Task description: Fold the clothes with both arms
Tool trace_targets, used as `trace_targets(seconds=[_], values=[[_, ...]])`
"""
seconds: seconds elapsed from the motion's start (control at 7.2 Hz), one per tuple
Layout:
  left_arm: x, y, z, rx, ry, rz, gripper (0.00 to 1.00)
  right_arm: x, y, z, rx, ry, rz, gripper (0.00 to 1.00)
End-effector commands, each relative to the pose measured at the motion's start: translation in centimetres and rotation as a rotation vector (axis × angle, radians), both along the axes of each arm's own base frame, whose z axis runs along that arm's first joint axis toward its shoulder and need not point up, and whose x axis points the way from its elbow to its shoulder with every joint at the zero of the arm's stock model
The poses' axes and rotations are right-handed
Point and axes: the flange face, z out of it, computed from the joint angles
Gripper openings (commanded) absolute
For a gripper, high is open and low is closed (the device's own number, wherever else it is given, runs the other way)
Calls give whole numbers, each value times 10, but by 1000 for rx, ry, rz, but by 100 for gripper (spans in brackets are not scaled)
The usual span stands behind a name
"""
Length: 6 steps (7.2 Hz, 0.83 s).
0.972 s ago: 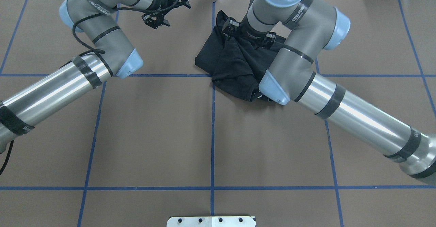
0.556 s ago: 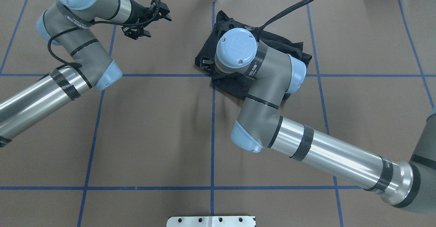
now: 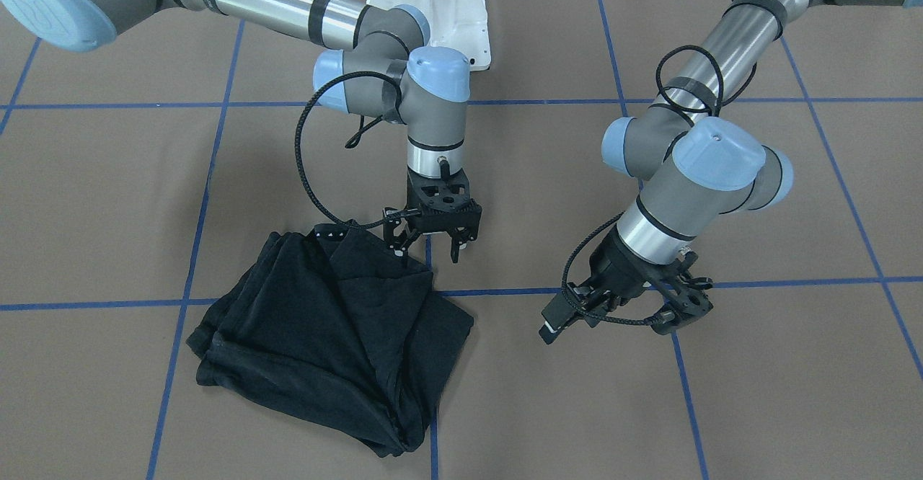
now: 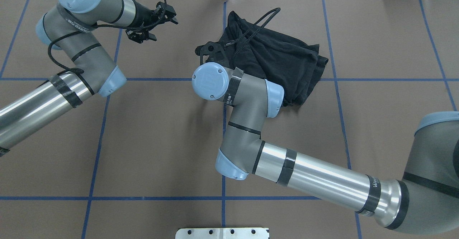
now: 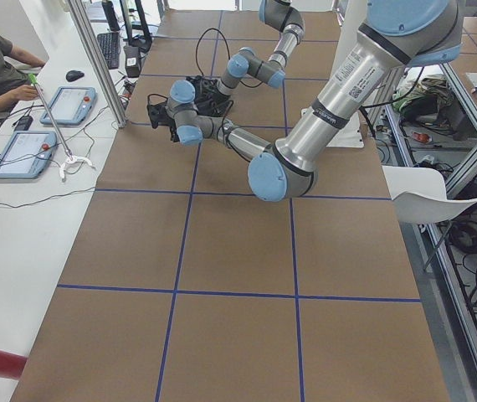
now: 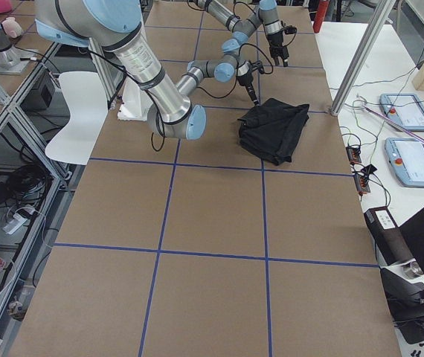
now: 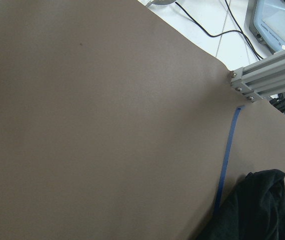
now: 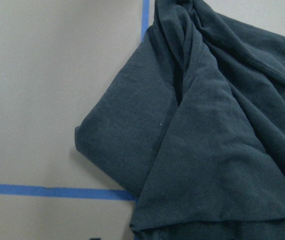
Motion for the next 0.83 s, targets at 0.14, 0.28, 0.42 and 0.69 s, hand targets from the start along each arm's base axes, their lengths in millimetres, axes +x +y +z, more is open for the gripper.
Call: trace_targets(seconds=[0.14,0.28,0.42,0.69], values=[[2,1,0,-2,-1,3,100,-13,-7,14,39,90,-40,69],[2,1,0,-2,-1,3,100,-15,-8,19,42,107,-51,68],[2,1,-1,-1,0,3,100,-15,-8,21,40,111,-51,60],[2,0,0,0,-1,1,100,-17,-9,22,38,112,-50,55]])
